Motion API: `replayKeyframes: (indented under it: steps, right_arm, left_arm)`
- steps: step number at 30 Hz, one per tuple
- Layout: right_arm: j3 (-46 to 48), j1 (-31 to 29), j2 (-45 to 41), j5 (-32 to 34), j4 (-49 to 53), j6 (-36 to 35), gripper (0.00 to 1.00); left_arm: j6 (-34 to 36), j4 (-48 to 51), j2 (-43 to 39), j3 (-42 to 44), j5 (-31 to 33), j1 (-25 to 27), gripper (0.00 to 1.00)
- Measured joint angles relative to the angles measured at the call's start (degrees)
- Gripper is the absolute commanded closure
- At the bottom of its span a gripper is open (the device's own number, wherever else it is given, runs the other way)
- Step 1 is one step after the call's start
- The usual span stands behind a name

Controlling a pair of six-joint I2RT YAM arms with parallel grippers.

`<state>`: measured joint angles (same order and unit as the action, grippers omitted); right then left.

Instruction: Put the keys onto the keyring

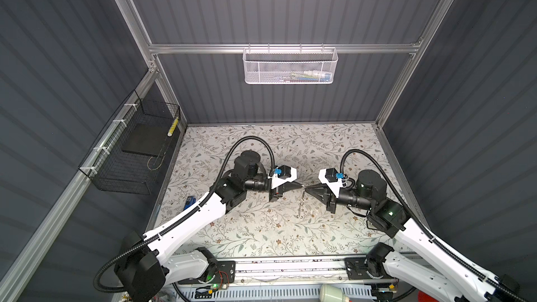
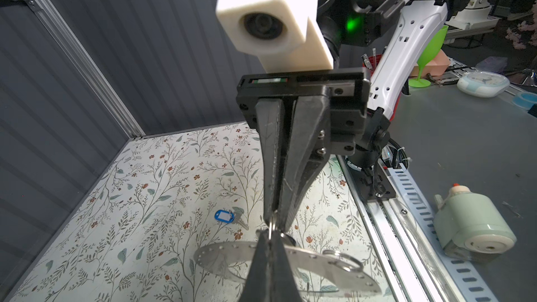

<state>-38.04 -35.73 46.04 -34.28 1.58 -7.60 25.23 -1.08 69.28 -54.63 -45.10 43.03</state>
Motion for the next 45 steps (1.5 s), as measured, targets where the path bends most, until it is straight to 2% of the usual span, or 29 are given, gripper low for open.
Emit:
replayKeyframes:
  steps: [8,20,43,45]
  right_arm:
    - [0.0,0.0,0.02,-0.31,0.2,0.04,1.0]
    - [-1.16,0.02,1.29,0.09,1.7,0.11,1.0]
    - [-3.56,0.5,6.36,-2.67,0.61,2.84,1.0]
    - [-3.56,0.61,6.78,-3.06,-0.24,3.1,0.96]
  left_arm:
    - [0.09,0.2,0.0,0.0,0.02,0.0,1.0]
    - [-1.38,-0.39,-0.02,0.07,1.6,-0.28,1.0]
    - [-15.96,-19.98,-1.33,9.14,1.55,-1.44,1.0]
    - [-17.22,-21.97,-1.22,9.64,1.51,-1.55,1.0]
